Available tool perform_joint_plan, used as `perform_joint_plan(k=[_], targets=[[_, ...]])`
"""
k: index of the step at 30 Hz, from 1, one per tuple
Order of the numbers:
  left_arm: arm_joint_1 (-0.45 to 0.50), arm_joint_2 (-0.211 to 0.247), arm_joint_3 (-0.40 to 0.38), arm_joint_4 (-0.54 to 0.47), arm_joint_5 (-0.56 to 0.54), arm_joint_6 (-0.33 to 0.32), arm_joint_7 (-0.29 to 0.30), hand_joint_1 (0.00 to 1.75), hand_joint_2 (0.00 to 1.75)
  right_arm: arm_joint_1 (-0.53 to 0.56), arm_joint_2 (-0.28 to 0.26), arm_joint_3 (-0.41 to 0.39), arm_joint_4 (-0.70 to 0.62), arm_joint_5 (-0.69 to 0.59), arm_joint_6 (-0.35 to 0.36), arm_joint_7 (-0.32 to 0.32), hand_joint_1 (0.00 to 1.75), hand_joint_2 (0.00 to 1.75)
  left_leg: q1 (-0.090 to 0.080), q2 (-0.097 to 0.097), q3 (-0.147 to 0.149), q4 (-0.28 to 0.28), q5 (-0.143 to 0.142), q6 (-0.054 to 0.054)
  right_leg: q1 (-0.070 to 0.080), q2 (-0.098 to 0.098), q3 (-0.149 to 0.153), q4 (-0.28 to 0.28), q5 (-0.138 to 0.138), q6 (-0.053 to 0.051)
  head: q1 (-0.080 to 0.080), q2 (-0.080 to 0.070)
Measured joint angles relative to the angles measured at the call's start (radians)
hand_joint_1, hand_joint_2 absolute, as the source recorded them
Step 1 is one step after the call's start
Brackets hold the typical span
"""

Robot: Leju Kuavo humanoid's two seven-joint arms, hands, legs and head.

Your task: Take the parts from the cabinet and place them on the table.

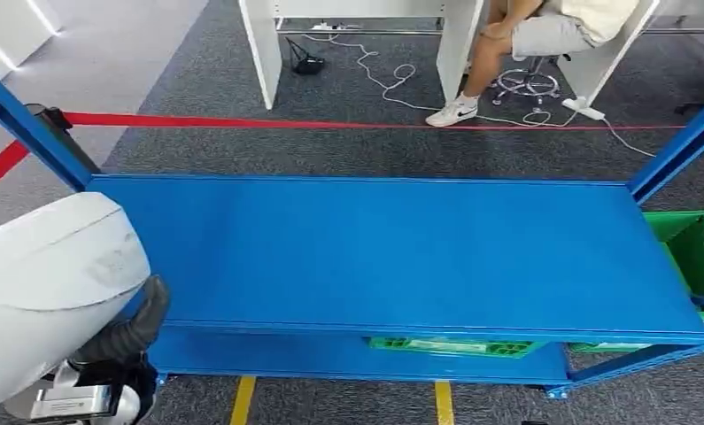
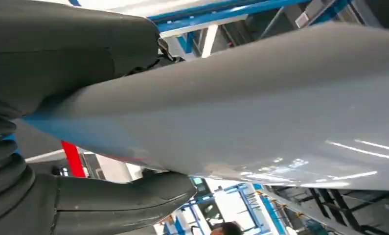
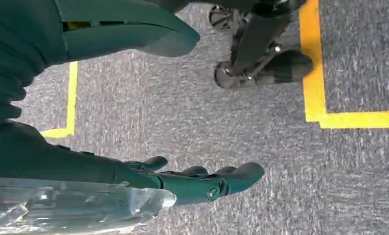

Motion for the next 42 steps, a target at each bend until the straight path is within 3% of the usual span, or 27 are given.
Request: perform_joint_plan(k=[2, 4, 6, 8, 10, 12, 14, 15, 16, 18, 20, 21, 23, 24, 25, 26, 27, 29, 31, 32, 34, 35, 36, 37, 39, 40, 42], targets=[[0.004, 0.000, 0.000, -0.006, 0.006, 0.000, 0.000, 1.75, 1.75, 0.001, 0.000, 0.000, 0.000, 0.001, 0.000, 0.013, 0.00, 1.75, -0.003, -0.002, -0.005, 0.010, 0.008, -0.009, 0.000, 0.000, -0.016, 0.009, -0.013, -0.027, -0.018, 0.000], [0.007, 0.000, 0.002, -0.014, 0.009, 0.001, 0.000, 1.75, 1.75, 0.003, 0.000, 0.000, 0.000, 0.002, -0.002, 0.021, 0.00, 1.75, 0.002, -0.002, -0.013, 0.011, 0.005, -0.018, 0.000, -0.001, -0.026, 0.009, -0.008, -0.046, -0.015, 0.000], [0.007, 0.000, 0.002, -0.021, 0.009, 0.003, 0.000, 1.75, 1.75, 0.003, 0.000, 0.000, 0.000, 0.002, -0.002, 0.023, 0.00, 1.75, 0.001, 0.001, -0.041, 0.073, -0.061, -0.020, 0.001, -0.004, -0.040, 0.008, 0.002, -0.066, -0.021, 0.000], [0.008, 0.000, 0.003, -0.026, 0.009, 0.003, 0.000, 1.75, 1.75, 0.003, 0.000, 0.000, 0.000, 0.006, -0.006, 0.032, 0.00, 1.75, -0.003, 0.001, -0.114, 0.244, -0.155, -0.022, 0.007, -0.007, -0.063, 0.008, 0.016, -0.079, -0.022, 0.000], [0.013, 0.000, 0.005, -0.033, 0.009, 0.003, 0.000, 1.75, 1.75, 0.004, 0.000, 0.000, 0.000, 0.011, -0.012, 0.053, 0.00, 1.75, -0.006, 0.001, -0.146, 0.333, -0.182, -0.015, 0.015, -0.008, -0.082, 0.008, 0.029, -0.082, -0.022, 0.000], [0.015, 0.000, 0.016, -0.044, 0.011, 0.003, 0.000, 1.75, 1.75, 0.006, 0.000, 0.000, 0.000, 0.014, -0.012, 0.066, 0.00, 1.75, -0.013, 0.001, -0.096, 0.260, -0.127, 0.003, 0.024, -0.009, -0.100, 0.008, 0.046, -0.085, -0.022, 0.000], [0.014, -0.001, 0.028, -0.057, 0.024, 0.003, 0.000, 1.75, 1.75, 0.002, 0.000, 0.000, 0.000, 0.014, -0.007, 0.052, 0.00, 1.75, -0.030, 0.001, 0.012, 0.088, -0.064, 0.033, 0.029, -0.007, -0.118, 0.008, 0.065, -0.086, -0.022, 0.000], [0.014, -0.001, 0.032, -0.062, 0.031, 0.003, 0.000, 1.75, 1.75, 0.001, 0.000, -0.001, 0.000, 0.012, -0.004, 0.036, 0.00, 1.75, -0.041, 0.005, 0.054, 0.018, -0.081, 0.050, 0.026, -0.007, -0.121, 0.008, 0.072, -0.083, -0.021, 0.000], [0.014, -0.001, 0.035, -0.069, 0.039, 0.003, 0.000, 1.75, 1.75, 0.003, 0.003, -0.001, 0.000, 0.010, 0.002, 0.013, 0.00, 1.75, -0.041, 0.013, 0.056, 0.014, -0.068, 0.038, 0.028, -0.006, -0.121, 0.005, 0.080, -0.077, -0.020, 0.000], [0.015, 0.000, 0.044, -0.077, 0.038, 0.003, 0.000, 1.75, 1.75, 0.000, 0.003, -0.001, 0.000, 0.008, 0.008, -0.039, 0.00, 1.75, -0.048, 0.009, 0.044, 0.008, -0.057, 0.033, 0.021, -0.010, -0.120, -0.003, 0.097, -0.061, -0.027, 0.000], [0.016, 0.000, 0.050, -0.084, 0.035, 0.003, 0.000, 1.75, 1.75, -0.001, 0.002, -0.001, 0.000, 0.007, 0.009, -0.052, 0.00, 1.75, -0.038, 0.009, 0.034, -0.007, -0.027, 0.041, 0.023, -0.010, -0.123, -0.013, 0.110, -0.049, -0.029, 0.000], [0.015, 0.000, 0.051, -0.087, 0.032, 0.003, 0.000, 1.75, 1.75, -0.002, 0.002, -0.001, 0.000, 0.006, 0.007, -0.048, 0.00, 1.75, -0.036, 0.008, 0.022, -0.007, -0.017, 0.044, 0.023, -0.009, -0.139, 0.006, 0.070, -0.044, -0.027, 0.000], [0.020, -0.002, 0.052, -0.089, 0.023, 0.003, 0.000, 1.75, 1.75, -0.001, 0.002, -0.001, 0.000, 0.006, 0.008, -0.034, 0.00, 1.75, -0.035, 0.008, -0.001, -0.007, 0.004, 0.051, 0.021, -0.010, -0.173, 0.134, -0.054, -0.035, -0.020, 0.000], [0.021, -0.001, 0.053, -0.090, 0.020, 0.003, 0.000, 1.75, 1.75, -0.001, 0.001, -0.001, 0.000, 0.006, 0.007, -0.031, 0.00, 1.75, -0.035, 0.008, -0.015, -0.006, 0.015, 0.051, 0.021, -0.010, -0.191, 0.213, -0.099, -0.032, -0.021, 0.000], [0.021, -0.001, 0.053, -0.090, 0.019, 0.003, 0.000, 1.75, 1.75, -0.001, 0.000, -0.001, 0.000, 0.006, 0.007, -0.029, 0.00, 1.75, -0.035, 0.009, -0.027, -0.005, 0.023, 0.050, 0.021, -0.010, -0.198, 0.260, -0.116, -0.030, -0.020, 0.000], [0.023, -0.001, 0.053, -0.090, 0.019, 0.003, 0.000, 1.75, 1.75, -0.001, -0.001, -0.001, 0.000, 0.006, 0.006, -0.025, 0.00, 1.75, -0.035, 0.009, -0.043, -0.004, 0.035, 0.048, 0.021, -0.010, -0.187, 0.286, -0.109, -0.029, -0.021, 0.000], [0.025, -0.001, 0.053, -0.090, 0.019, 0.003, 0.000, 1.75, 1.75, -0.001, -0.002, -0.001, 0.000, 0.007, 0.005, -0.019, 0.00, 1.75, -0.035, 0.010, -0.054, -0.004, 0.044, 0.046, 0.021, -0.010, -0.153, 0.261, -0.081, -0.028, -0.020, 0.000], [0.028, -0.001, 0.054, -0.090, 0.018, 0.003, 0.000, 1.75, 1.75, -0.001, -0.002, -0.001, 0.000, 0.009, 0.005, -0.002, 0.00, 1.75, -0.032, 0.010, -0.071, -0.002, 0.058, 0.037, 0.020, -0.012, -0.032, 0.108, -0.028, -0.026, -0.020, 0.000], [0.031, -0.001, 0.055, -0.092, 0.018, 0.003, 0.000, 1.75, 1.75, -0.006, -0.002, -0.001, 0.000, 0.009, 0.004, 0.016, 0.00, 1.75, -0.036, 0.009, -0.084, 0.004, 0.067, 0.026, 0.023, -0.009, 0.065, -0.031, -0.068, -0.026, -0.020, 0.000], [0.031, -0.001, 0.058, -0.094, 0.018, 0.003, 0.000, 1.75, 1.75, -0.005, -0.001, -0.001, 0.000, 0.010, 0.004, 0.023, 0.00, 1.75, -0.037, 0.009, -0.082, 0.006, 0.076, 0.022, 0.023, -0.005, 0.056, -0.023, -0.058, -0.042, -0.024, 0.000], [0.033, -0.001, 0.060, -0.095, 0.018, 0.003, 0.000, 1.75, 1.75, -0.003, -0.001, -0.001, 0.000, 0.012, 0.006, 0.028, 0.00, 1.75, -0.035, 0.009, -0.083, 0.005, 0.085, 0.014, 0.027, -0.006, 0.041, -0.024, -0.060, -0.055, -0.021, 0.000], [0.033, -0.001, 0.062, -0.096, 0.019, 0.003, 0.000, 1.75, 1.75, -0.002, 0.001, -0.001, 0.000, 0.013, 0.008, 0.027, 0.00, 1.75, -0.035, 0.008, -0.086, 0.006, 0.087, 0.009, 0.023, -0.007, 0.036, -0.028, -0.053, -0.068, -0.020, 0.000], [0.035, -0.001, 0.066, -0.097, 0.020, 0.003, 0.000, 1.75, 1.75, -0.003, 0.001, -0.002, 0.000, 0.013, 0.008, 0.027, 0.00, 1.75, -0.033, 0.007, -0.093, 0.018, 0.062, 0.001, 0.021, -0.011, 0.030, -0.029, -0.045, -0.078, -0.020, 0.000], [0.035, -0.001, 0.069, -0.099, 0.020, 0.003, 0.000, 1.75, 1.75, -0.005, 0.001, -0.002, 0.000, 0.014, 0.008, 0.025, 0.00, 1.75, -0.031, 0.007, -0.109, 0.060, 0.009, -0.006, 0.021, -0.012, 0.019, -0.029, -0.037, -0.086, -0.026, 0.000], [0.036, -0.001, 0.071, -0.099, 0.021, 0.003, 0.000, 1.75, 1.75, -0.006, 0.001, -0.002, 0.000, 0.015, 0.008, 0.024, 0.00, 1.75, -0.026, 0.007, -0.159, 0.207, -0.097, -0.016, 0.022, -0.012, 0.005, -0.028, -0.017, -0.090, -0.027, 0.000], [0.036, -0.001, 0.072, -0.099, 0.021, 0.003, 0.000, 1.75, 1.75, -0.005, 0.001, -0.002, 0.000, 0.014, 0.009, 0.021, 0.00, 1.75, -0.025, 0.007, -0.181, 0.280, -0.129, -0.019, 0.022, -0.012, -0.010, -0.026, -0.006, -0.089, -0.026, 0.000], [0.036, 0.000, 0.073, -0.099, 0.020, 0.003, 0.000, 1.75, 1.75, -0.005, 0.001, -0.002, 0.000, 0.014, 0.012, 0.008, 0.00, 1.75, -0.024, 0.007, -0.168, 0.308, -0.117, -0.018, 0.022, -0.013, -0.035, -0.026, 0.011, -0.086, -0.027, 0.000]])
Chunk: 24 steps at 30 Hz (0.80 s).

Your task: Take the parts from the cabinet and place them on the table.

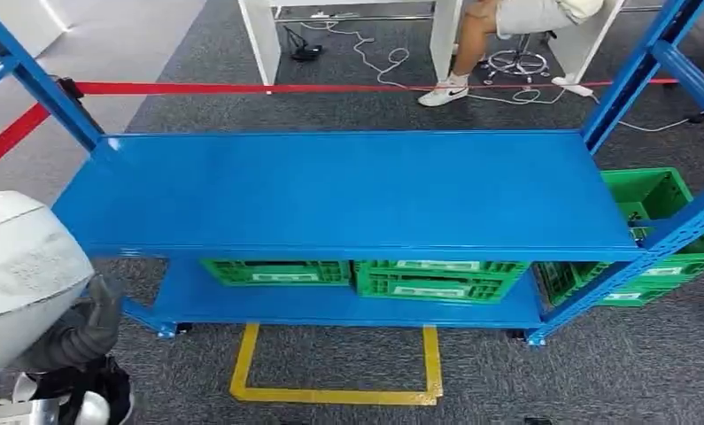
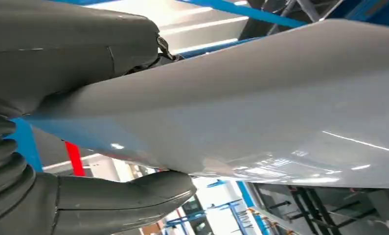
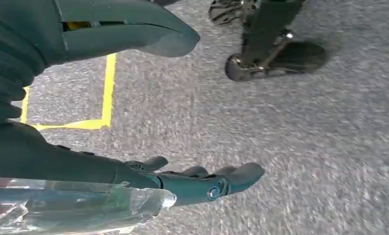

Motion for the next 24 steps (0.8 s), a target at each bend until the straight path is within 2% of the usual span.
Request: perform_joint_plan(k=[1, 2, 3, 4, 5, 7, 8, 9, 10, 11, 13, 14, 15, 16, 17, 18, 19, 20, 21, 22, 23, 24], targets=[[0.000, 0.000, 0.000, 0.000, -0.001, 0.000, 0.000, 1.75, 1.75, 0.000, 0.000, 0.000, 0.000, 0.000, 0.002, -0.007, 0.00, 1.75, 0.000, 0.000, 0.037, -0.047, 0.031, 0.003, 0.000, 0.000, -0.010, 0.000, 0.008, 0.002, 0.000, 0.000], [0.000, 0.000, 0.001, 0.000, -0.001, 0.000, 0.000, 1.75, 1.75, -0.001, 0.000, 0.000, 0.000, 0.000, 0.005, -0.012, 0.00, 1.75, -0.001, 0.000, 0.097, -0.135, 0.068, 0.008, 0.000, 0.001, -0.019, 0.000, 0.016, 0.005, 0.000, 0.000], [-0.002, 0.000, 0.002, 0.000, -0.001, 0.000, 0.000, 1.75, 1.75, -0.002, 0.000, 0.000, 0.000, 0.000, 0.006, -0.016, 0.00, 1.75, -0.002, 0.000, 0.163, -0.232, 0.090, 0.015, 0.000, 0.002, -0.024, 0.000, 0.023, 0.009, 0.000, 0.000], [-0.005, 0.000, 0.002, -0.001, -0.001, 0.000, 0.000, 1.75, 1.75, -0.003, 0.001, 0.000, 0.000, 0.000, 0.006, -0.017, 0.00, 1.75, -0.003, -0.001, 0.213, -0.304, 0.082, 0.021, 0.001, 0.003, -0.028, 0.001, 0.029, 0.014, 0.000, 0.000], [-0.007, 0.000, 0.003, -0.003, -0.002, 0.000, 0.000, 1.75, 1.75, -0.003, 0.001, 0.000, 0.000, 0.000, 0.006, -0.017, 0.00, 1.75, -0.006, -0.001, 0.219, -0.328, 0.079, 0.023, 0.004, 0.003, -0.033, 0.002, 0.037, 0.020, 0.002, 0.000], [-0.005, 0.000, 0.004, -0.004, -0.002, 0.000, 0.000, 1.75, 1.75, -0.003, 0.001, 0.000, 0.000, 0.000, 0.006, -0.016, 0.00, 1.75, -0.010, -0.001, 0.207, -0.324, 0.086, 0.028, 0.000, 0.002, -0.034, -0.004, 0.052, 0.032, -0.002, 0.000], [-0.005, 0.000, 0.005, -0.004, -0.002, 0.000, 0.000, 1.75, 1.75, -0.003, 0.001, 0.000, 0.000, 0.000, 0.007, -0.015, 0.00, 1.75, -0.012, 0.000, 0.203, -0.327, 0.094, 0.038, -0.001, 0.002, -0.034, -0.010, 0.061, 0.040, 0.000, 0.000], [-0.007, 0.000, 0.005, -0.004, -0.002, 0.000, 0.000, 1.75, 1.75, -0.002, 0.001, 0.000, 0.000, 0.000, 0.007, -0.015, 0.00, 1.75, -0.005, 0.001, 0.198, -0.333, 0.107, 0.047, -0.002, 0.002, -0.039, -0.007, 0.055, 0.047, -0.002, 0.000], [-0.008, 0.000, 0.005, -0.004, -0.002, 0.000, 0.000, 1.75, 1.75, -0.001, 0.001, 0.000, 0.000, 0.001, 0.006, -0.013, 0.00, 1.75, -0.004, 0.002, 0.193, -0.333, 0.113, 0.050, -0.002, 0.002, -0.052, 0.007, 0.030, 0.049, 0.001, 0.000], [-0.005, 0.000, 0.006, -0.004, -0.002, 0.000, 0.000, 1.75, 1.75, 0.000, 0.001, 0.000, 0.000, 0.001, 0.007, -0.007, 0.00, 1.75, -0.005, 0.003, 0.181, -0.333, 0.122, 0.059, -0.002, 0.002, -0.075, 0.071, -0.037, 0.054, 0.003, 0.000], [-0.005, 0.000, 0.007, -0.005, -0.003, 0.000, 0.000, 1.75, 1.75, 0.000, 0.005, 0.000, 0.001, 0.003, 0.008, 0.000, 0.00, 1.75, -0.007, 0.003, 0.156, -0.332, 0.141, 0.062, -0.002, 0.002, -0.127, 0.239, -0.135, 0.059, 0.004, 0.000], [-0.004, 0.000, 0.008, -0.005, -0.003, 0.000, 0.000, 1.75, 1.75, 0.000, 0.005, 0.000, 0.001, 0.003, 0.008, 0.002, 0.00, 1.75, -0.008, 0.003, 0.143, -0.331, 0.150, 0.062, -0.002, 0.002, -0.137, 0.293, -0.154, 0.061, 0.003, 0.000], [-0.004, 0.000, 0.008, -0.005, -0.003, 0.000, 0.000, 1.75, 1.75, 0.000, 0.005, 0.000, 0.001, 0.003, 0.008, 0.003, 0.00, 1.75, -0.009, 0.003, 0.132, -0.330, 0.158, 0.061, -0.002, 0.002, -0.128, 0.307, -0.145, 0.061, 0.003, 0.000], [-0.004, 0.000, 0.008, -0.005, -0.003, 0.000, 0.000, 1.75, 1.75, 0.000, 0.005, 0.000, 0.001, 0.004, 0.009, 0.006, 0.00, 1.75, -0.009, 0.003, 0.120, -0.328, 0.167, 0.060, -0.002, 0.002, -0.099, 0.283, -0.117, 0.061, 0.004, 0.000], [-0.003, 0.000, 0.009, -0.005, -0.003, 0.000, 0.000, 1.75, 1.75, 0.000, 0.005, 0.000, 0.001, 0.006, 0.010, 0.009, 0.00, 1.75, -0.009, 0.002, 0.109, -0.326, 0.174, 0.056, -0.002, 0.001, -0.046, 0.217, -0.078, 0.059, 0.003, 0.000], [-0.002, 0.000, 0.010, -0.005, -0.003, 0.000, 0.000, 1.75, 1.75, -0.001, 0.005, 0.000, 0.001, 0.008, 0.010, 0.009, 0.00, 1.75, -0.008, 0.002, 0.101, -0.323, 0.180, 0.053, -0.002, 0.001, 0.019, 0.126, -0.051, 0.057, 0.004, 0.000], [0.000, 0.000, 0.012, -0.005, -0.002, 0.000, 0.000, 1.75, 1.75, -0.004, 0.005, 0.000, 0.001, 0.010, 0.012, 0.009, 0.00, 1.75, -0.009, 0.002, 0.096, -0.318, 0.184, 0.047, -0.003, 0.001, 0.080, 0.035, -0.058, 0.056, 0.003, 0.000], [0.002, 0.001, 0.013, -0.006, -0.002, 0.000, 0.000, 1.75, 1.75, -0.008, 0.008, 0.000, 0.001, 0.013, 0.015, 0.009, 0.00, 1.75, -0.013, 0.003, 0.088, -0.314, 0.188, 0.041, 0.000, 0.002, 0.123, -0.020, -0.083, 0.054, 0.005, 0.000], [0.003, 0.001, 0.014, -0.008, -0.001, 0.000, 0.000, 1.75, 1.75, -0.009, 0.008, 0.001, 0.001, 0.014, 0.015, 0.009, 0.00, 1.75, -0.014, 0.003, 0.088, -0.313, 0.196, 0.036, 0.000, 0.004, 0.110, -0.017, -0.079, 0.048, 0.000, 0.000], [0.004, 0.002, 0.015, -0.008, -0.001, 0.000, 0.000, 1.75, 1.75, -0.008, 0.009, 0.001, 0.001, 0.015, 0.016, 0.008, 0.00, 1.75, -0.013, 0.003, 0.086, -0.311, 0.201, 0.032, 0.002, 0.004, 0.100, -0.019, -0.081, 0.042, 0.004, 0.000], [0.007, 0.002, 0.016, -0.008, -0.001, 0.000, 0.000, 1.75, 1.75, -0.007, 0.009, 0.001, 0.001, 0.016, 0.018, 0.007, 0.00, 1.75, -0.011, 0.003, 0.086, -0.312, 0.207, 0.027, 0.004, 0.004, 0.096, -0.015, -0.078, 0.035, 0.001, 0.000], [0.011, 0.002, 0.019, -0.011, 0.000, 0.000, 0.000, 1.75, 1.75, -0.005, 0.012, 0.001, 0.001, 0.016, 0.019, 0.005, 0.00, 1.75, -0.011, 0.003, 0.085, -0.311, 0.209, 0.023, -0.001, 0.002, 0.092, -0.020, -0.071, 0.022, 0.003, 0.000]])
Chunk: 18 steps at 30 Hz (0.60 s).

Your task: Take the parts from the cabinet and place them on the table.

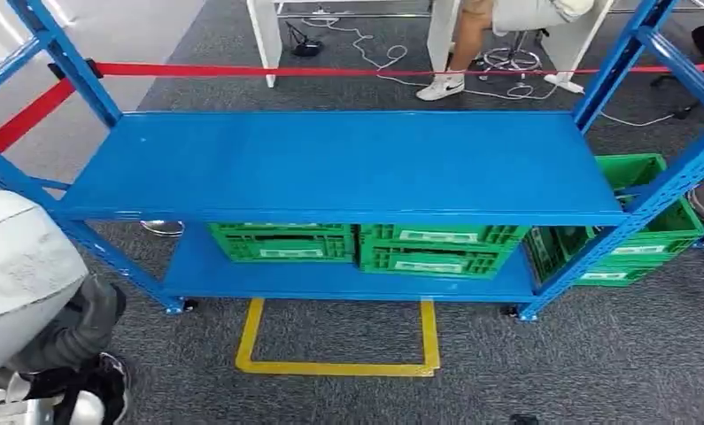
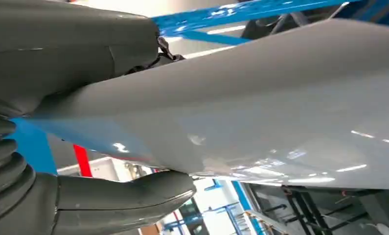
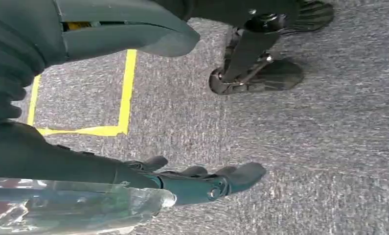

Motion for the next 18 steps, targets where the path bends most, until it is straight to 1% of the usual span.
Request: perform_joint_plan(k=[1, 2, 3, 4, 5, 6, 7, 8, 9, 10, 11, 12, 13, 14, 15, 16, 17, 18], targets=[[0.003, 0.001, 0.003, -0.001, 0.000, 0.000, 0.000, 1.75, 1.75, -0.002, 0.002, 0.000, 0.000, 0.000, 0.001, -0.002, 0.00, 1.75, 0.002, -0.002, -0.007, 0.013, -0.026, -0.008, -0.001, -0.005, -0.006, 0.000, 0.007, -0.010, -0.001, 0.000], [0.003, 0.002, 0.005, -0.002, 0.000, 0.000, 0.000, 1.75, 1.75, -0.002, 0.002, 0.000, 0.000, 0.000, 0.002, -0.003, 0.00, 1.75, 0.003, -0.002, -0.023, 0.057, -0.081, -0.016, -0.002, -0.005, -0.015, 0.000, 0.015, -0.018, -0.006, 0.000], [0.003, 0.002, 0.005, -0.003, 0.000, 0.000, 0.000, 1.75, 1.75, -0.004, 0.002, 0.000, 0.000, 0.000, 0.002, -0.004, 0.00, 1.75, 0.007, -0.002, -0.048, 0.127, -0.138, -0.022, -0.002, -0.006, -0.019, 0.001, 0.024, -0.020, -0.006, 0.000], [0.005, 0.002, 0.006, -0.003, 0.000, 0.000, 0.000, 1.75, 1.75, -0.005, 0.002, 0.000, 0.000, 0.000, 0.002, -0.004, 0.00, 1.75, 0.009, -0.002, -0.076, 0.207, -0.187, -0.026, -0.001, -0.006, -0.029, 0.001, 0.034, -0.021, -0.007, 0.000], [0.006, 0.003, 0.006, -0.003, 0.000, 0.000, 0.000, 1.75, 1.75, -0.004, 0.002, 0.000, 0.000, 0.000, 0.003, -0.004, 0.00, 1.75, 0.011, -0.002, -0.098, 0.284, -0.219, -0.029, -0.001, -0.007, -0.045, 0.003, 0.046, -0.021, -0.006, 0.000], [0.007, 0.003, 0.006, -0.003, 0.000, 0.000, 0.000, 1.75, 1.75, -0.002, 0.002, 0.000, 0.000, 0.000, 0.003, -0.005, 0.00, 1.75, 0.012, -0.002, -0.101, 0.315, -0.220, -0.030, -0.001, -0.007, -0.057, 0.004, 0.054, -0.020, -0.006, 0.000], [0.007, 0.004, 0.007, -0.003, 0.000, 0.000, 0.000, 1.75, 1.75, -0.002, 0.002, 0.000, 0.000, 0.001, 0.004, -0.006, 0.00, 1.75, 0.014, -0.002, -0.079, 0.300, -0.198, -0.030, -0.001, -0.007, -0.069, 0.004, 0.062, -0.018, -0.006, 0.000], [0.007, 0.006, 0.008, -0.003, 0.000, 0.000, 0.000, 1.75, 1.75, -0.002, 0.002, 0.000, 0.000, 0.001, 0.006, -0.006, 0.00, 1.75, 0.014, -0.002, -0.036, 0.241, -0.165, -0.029, -0.002, -0.007, -0.078, 0.004, 0.069, -0.016, -0.006, 0.000], [0.007, 0.006, 0.008, -0.003, 0.000, 0.000, 0.000, 1.75, 1.75, -0.002, 0.003, 0.000, 0.000, 0.001, 0.006, -0.006, 0.00, 1.75, 0.015, -0.002, 0.021, 0.155, -0.132, -0.027, -0.002, -0.006, -0.084, 0.004, 0.075, -0.013, -0.006, 0.000], [0.007, 0.006, 0.008, -0.005, 0.000, 0.000, 0.000, 1.75, 1.75, -0.002, 0.005, 0.000, 0.000, 0.002, 0.008, -0.006, 0.00, 1.75, 0.015, -0.002, 0.086, 0.056, -0.109, -0.023, -0.003, -0.005, -0.088, 0.004, 0.081, -0.008, -0.007, 0.000], [0.005, 0.007, 0.008, -0.006, 0.000, 0.000, 0.000, 1.75, 1.75, -0.002, 0.005, 0.000, 0.000, 0.002, 0.009, -0.006, 0.00, 1.75, 0.012, -0.003, 0.131, -0.012, -0.117, -0.018, 0.002, -0.004, -0.093, 0.006, 0.086, -0.002, -0.007, 0.000], [0.005, 0.007, 0.008, -0.009, 0.000, 0.000, 0.000, 1.75, 1.75, -0.003, 0.005, 0.000, 0.000, 0.003, 0.009, -0.006, 0.00, 1.75, 0.011, -0.005, 0.128, -0.021, -0.114, -0.014, 0.002, -0.004, -0.098, 0.006, 0.094, 0.005, -0.004, 0.000], [0.006, 0.007, 0.008, -0.009, 0.001, 0.000, 0.000, 1.75, 1.75, -0.003, 0.004, 0.000, 0.000, 0.003, 0.009, -0.007, 0.00, 1.75, 0.010, -0.005, 0.120, -0.022, -0.113, -0.010, 0.002, -0.004, -0.101, 0.005, 0.101, 0.012, -0.006, 0.000], [0.007, 0.007, 0.008, -0.009, 0.002, 0.000, 0.000, 1.75, 1.75, -0.003, 0.005, 0.000, 0.000, 0.003, 0.010, -0.007, 0.00, 1.75, 0.007, -0.005, 0.114, -0.018, -0.110, -0.004, -0.001, -0.004, -0.102, 0.003, 0.108, 0.019, -0.005, 0.000], [0.007, 0.008, 0.008, -0.010, 0.003, 0.000, 0.000, 1.75, 1.75, -0.002, 0.005, 0.001, 0.000, 0.004, 0.011, -0.008, 0.00, 1.75, 0.007, -0.004, 0.109, -0.019, -0.104, 0.005, -0.001, -0.004, -0.103, 0.001, 0.113, 0.025, -0.004, 0.000], [0.006, 0.009, 0.008, -0.010, 0.003, 0.000, 0.000, 1.75, 1.75, 0.000, 0.005, 0.001, 0.000, 0.005, 0.013, -0.007, 0.00, 1.75, 0.012, -0.001, 0.106, -0.025, -0.094, 0.017, -0.004, -0.003, -0.110, 0.012, 0.103, 0.029, -0.005, 0.000], [0.005, 0.010, 0.009, -0.010, 0.004, 0.000, 0.000, 1.75, 1.75, 0.001, 0.005, 0.001, 0.000, 0.005, 0.013, -0.007, 0.00, 1.75, 0.012, -0.001, 0.098, -0.025, -0.088, 0.026, -0.002, -0.004, -0.129, 0.045, 0.056, 0.031, -0.002, 0.000], [0.006, 0.010, 0.009, -0.010, 0.007, 0.000, 0.000, 1.75, 1.75, 0.002, 0.005, 0.001, 0.000, 0.006, 0.014, -0.007, 0.00, 1.75, 0.012, -0.001, 0.088, -0.025, -0.079, 0.032, -0.002, -0.004, -0.152, 0.115, -0.002, 0.034, 0.000, 0.000]])
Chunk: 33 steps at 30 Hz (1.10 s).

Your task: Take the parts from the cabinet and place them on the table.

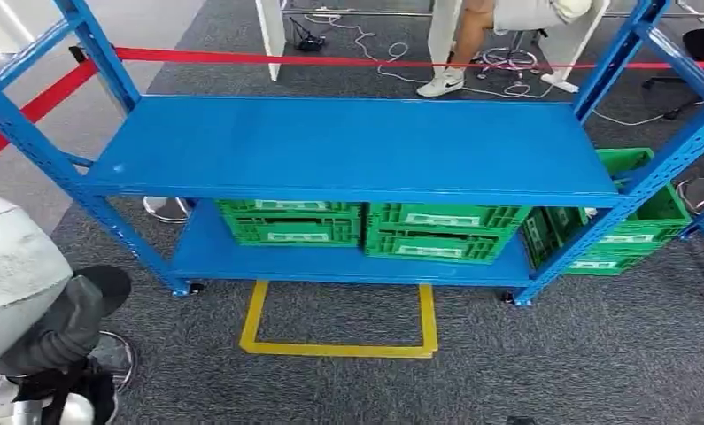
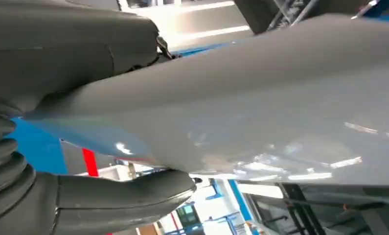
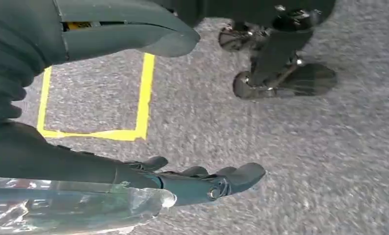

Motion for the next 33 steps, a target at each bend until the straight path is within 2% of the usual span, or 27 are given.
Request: perform_joint_plan(k=[2, 3, 4, 5, 6, 7, 8, 9, 11, 13, 14, 15, 16, 17, 18, 19, 20, 22, 23, 24, 27, 28, 29, 30, 31, 32, 33], targets=[[0.000, 0.002, 0.000, 0.000, 0.002, 0.000, 0.000, 1.75, 1.75, 0.000, 0.002, 0.001, 0.000, 0.001, 0.002, 0.000, 0.00, 1.75, -0.003, 0.000, -0.024, 0.001, 0.018, 0.003, 0.000, 0.000, -0.048, 0.158, -0.086, 0.004, 0.000, 0.000], [0.000, 0.002, 0.000, 0.000, 0.002, 0.000, 0.000, 1.75, 1.75, 0.000, 0.002, 0.002, 0.000, 0.001, 0.002, 0.000, 0.00, 1.75, -0.005, 0.000, -0.036, 0.002, 0.026, 0.003, 0.000, 0.000, -0.055, 0.204, -0.096, 0.004, 0.000, 0.000], [0.000, 0.003, 0.000, 0.000, 0.002, 0.000, 0.000, 1.75, 1.75, 0.000, 0.002, 0.002, 0.000, 0.002, 0.002, 0.000, 0.00, 1.75, -0.007, 0.000, -0.046, 0.002, 0.034, 0.002, 0.000, 0.000, -0.040, 0.201, -0.079, 0.003, -0.001, 0.000], [0.000, 0.003, 0.000, 0.000, 0.003, 0.000, 0.000, 1.75, 1.75, 0.001, 0.002, 0.002, 0.000, 0.002, 0.002, 0.000, 0.00, 1.75, -0.007, 0.000, -0.056, 0.003, 0.042, 0.000, 0.001, 0.000, 0.001, 0.150, -0.042, 0.001, 0.000, 0.000], [0.000, 0.004, 0.000, 0.000, 0.003, 0.000, 0.000, 1.75, 1.75, 0.000, 0.002, 0.002, 0.000, 0.002, 0.003, -0.001, 0.00, 1.75, -0.008, 0.000, -0.064, 0.005, 0.048, -0.002, 0.001, 0.000, 0.061, 0.063, -0.005, -0.003, -0.001, 0.000], [0.000, 0.004, 0.000, 0.000, 0.003, 0.000, 0.000, 1.75, 1.75, -0.001, 0.002, 0.002, 0.000, 0.002, 0.004, -0.002, 0.00, 1.75, -0.008, -0.001, -0.070, 0.008, 0.053, -0.006, 0.001, 0.000, 0.128, -0.036, 0.017, -0.007, 0.000, 0.000], [0.001, 0.005, 0.001, 0.000, 0.003, 0.000, 0.000, 1.75, 1.75, -0.005, 0.002, 0.003, 0.000, 0.003, 0.005, -0.003, 0.00, 1.75, -0.009, -0.001, -0.075, 0.012, 0.057, -0.012, 0.002, -0.001, 0.175, -0.119, -0.010, -0.008, 0.000, 0.000], [0.000, 0.005, 0.001, 0.000, 0.003, 0.000, 0.000, 1.75, 1.75, -0.007, 0.003, 0.003, 0.000, 0.003, 0.005, -0.004, 0.00, 1.75, -0.012, -0.001, -0.079, 0.015, 0.062, -0.016, 0.006, 0.002, 0.196, -0.133, -0.009, -0.011, -0.002, 0.000], [-0.001, 0.006, 0.000, 0.000, 0.003, 0.000, 0.000, 1.75, 1.75, -0.006, 0.004, 0.003, 0.000, 0.003, 0.006, -0.004, 0.00, 1.75, -0.010, 0.001, -0.080, 0.016, 0.074, -0.027, 0.008, 0.003, 0.171, -0.128, -0.006, -0.019, -0.001, 0.000], [0.000, 0.007, 0.000, 0.000, 0.003, 0.000, 0.000, 1.75, 1.75, -0.004, 0.009, 0.003, 0.001, 0.004, 0.006, -0.004, 0.00, 1.75, -0.010, -0.001, -0.088, 0.018, 0.079, -0.040, 0.001, -0.002, 0.159, -0.133, 0.011, -0.041, 0.001, 0.000], [0.000, 0.008, 0.000, 0.000, 0.003, 0.000, 0.000, 1.75, 1.75, -0.005, 0.009, 0.003, 0.001, 0.004, 0.006, -0.004, 0.00, 1.75, -0.009, -0.002, -0.101, 0.040, 0.040, -0.048, 0.000, -0.003, 0.154, -0.133, 0.019, -0.049, -0.005, 0.000], [0.000, 0.009, 0.000, 0.000, 0.003, 0.000, 0.000, 1.75, 1.75, -0.006, 0.009, 0.003, 0.000, 0.004, 0.005, -0.004, 0.00, 1.75, -0.006, -0.002, -0.123, 0.096, -0.017, -0.055, 0.000, -0.004, 0.148, -0.133, 0.028, -0.055, -0.009, 0.000], [0.000, 0.010, 0.000, 0.000, 0.003, 0.000, 0.000, 1.75, 1.75, -0.007, 0.009, 0.004, 0.000, 0.004, 0.005, -0.004, 0.00, 1.75, -0.002, -0.002, -0.154, 0.182, -0.076, -0.062, 0.000, -0.004, 0.134, -0.132, 0.040, -0.056, -0.009, 0.000], [0.000, 0.011, 0.000, 0.000, 0.003, 0.000, 0.000, 1.75, 1.75, -0.006, 0.009, 0.003, 0.000, 0.004, 0.006, -0.004, 0.00, 1.75, 0.000, -0.002, -0.183, 0.272, -0.118, -0.066, 0.001, -0.004, 0.121, -0.130, 0.049, -0.056, -0.009, 0.000], [0.000, 0.013, 0.000, 0.000, 0.003, 0.000, 0.000, 1.75, 1.75, -0.004, 0.009, 0.003, 0.000, 0.004, 0.006, -0.004, 0.00, 1.75, 0.001, -0.002, -0.199, 0.334, -0.137, -0.069, 0.001, -0.004, 0.110, -0.130, 0.057, -0.055, -0.009, 0.000], [0.001, 0.014, 0.000, 0.000, 0.003, 0.000, 0.000, 1.75, 1.75, -0.003, 0.009, 0.003, 0.000, 0.004, 0.006, -0.004, 0.00, 1.75, 0.003, -0.002, -0.190, 0.341, -0.130, -0.071, 0.000, -0.005, 0.100, -0.130, 0.063, -0.053, -0.009, 0.000], [0.001, 0.014, 0.000, 0.000, 0.003, 0.000, 0.000, 1.75, 1.75, -0.003, 0.009, 0.004, 0.000, 0.005, 0.006, -0.004, 0.00, 1.75, 0.004, -0.002, -0.156, 0.298, -0.103, -0.071, 0.000, -0.005, 0.091, -0.130, 0.070, -0.051, -0.009, 0.000], [0.000, 0.014, 0.000, 0.000, 0.003, 0.000, 0.000, 1.75, 1.75, -0.003, 0.011, 0.004, 0.000, 0.004, 0.006, -0.004, 0.00, 1.75, 0.006, -0.002, -0.039, 0.122, -0.038, -0.068, -0.002, -0.003, 0.081, -0.130, 0.081, -0.043, -0.009, 0.000], [-0.002, 0.014, -0.001, 0.000, 0.003, 0.000, 0.000, 1.75, 1.75, -0.004, 0.011, 0.003, 0.000, 0.004, 0.006, -0.005, 0.00, 1.75, 0.008, -0.002, 0.031, 0.022, -0.027, -0.068, -0.001, -0.001, 0.080, -0.129, 0.086, -0.037, -0.010, 0.000], [-0.005, 0.014, -0.002, 0.000, 0.003, 0.000, 0.000, 1.75, 1.75, -0.004, 0.011, 0.004, 0.000, 0.004, 0.006, -0.005, 0.00, 1.75, 0.005, -0.006, 0.049, -0.011, -0.030, -0.058, 0.003, -0.001, 0.072, -0.127, 0.090, -0.032, -0.009, 0.000], [-0.004, 0.015, -0.002, 0.000, 0.003, 0.000, 0.000, 1.75, 1.75, -0.005, 0.011, 0.004, 0.000, 0.004, 0.006, -0.005, 0.00, 1.75, -0.001, -0.009, 0.027, -0.003, -0.025, -0.033, 0.001, 0.000, 0.068, -0.130, 0.107, -0.013, -0.006, 0.000], [-0.005, 0.016, -0.002, 0.000, 0.003, 0.000, 0.000, 1.75, 1.75, -0.004, 0.011, 0.004, 0.000, 0.005, 0.006, -0.005, 0.00, 1.75, 0.003, -0.009, 0.025, -0.007, -0.018, -0.020, 0.000, 0.001, 0.062, -0.127, 0.105, -0.008, -0.010, 0.000], [-0.006, 0.015, -0.002, 0.000, 0.003, 0.000, 0.000, 1.75, 1.75, -0.003, 0.011, 0.004, 0.000, 0.005, 0.006, -0.005, 0.00, 1.75, 0.003, -0.007, 0.021, -0.006, -0.015, -0.015, -0.001, 0.000, 0.048, -0.109, 0.085, -0.004, -0.005, 0.000], [-0.005, 0.016, -0.001, 0.000, 0.003, 0.000, 0.000, 1.75, 1.75, -0.003, 0.011, 0.004, 0.000, 0.005, 0.006, -0.005, 0.00, 1.75, -0.003, -0.009, 0.013, -0.004, -0.020, -0.022, 0.003, -0.002, 0.036, -0.085, 0.035, -0.008, 0.003, 0.000], [-0.004, 0.016, -0.001, 0.000, 0.003, 0.000, 0.000, 1.75, 1.75, -0.004, 0.011, 0.004, 0.000, 0.006, 0.006, -0.005, 0.00, 1.75, -0.005, -0.011, 0.009, -0.003, -0.018, -0.033, 0.005, -0.002, 0.048, -0.112, -0.035, -0.052, 0.008, 0.000], [-0.005, 0.016, -0.001, 0.000, 0.003, 0.000, 0.000, 1.75, 1.75, -0.004, 0.011, 0.004, 0.000, 0.006, 0.007, -0.004, 0.00, 1.75, -0.009, -0.010, 0.008, -0.005, -0.012, -0.023, 0.006, 0.000, 0.041, -0.098, -0.061, -0.089, 0.005, 0.000], [-0.007, 0.016, -0.001, 0.000, 0.003, 0.000, 0.000, 1.75, 1.75, -0.003, 0.011, 0.004, 0.000, 0.006, 0.007, -0.004, 0.00, 1.75, -0.009, -0.010, 0.004, -0.005, -0.005, -0.016, 0.007, 0.002, 0.040, -0.098, -0.054, -0.099, 0.007, 0.000]])
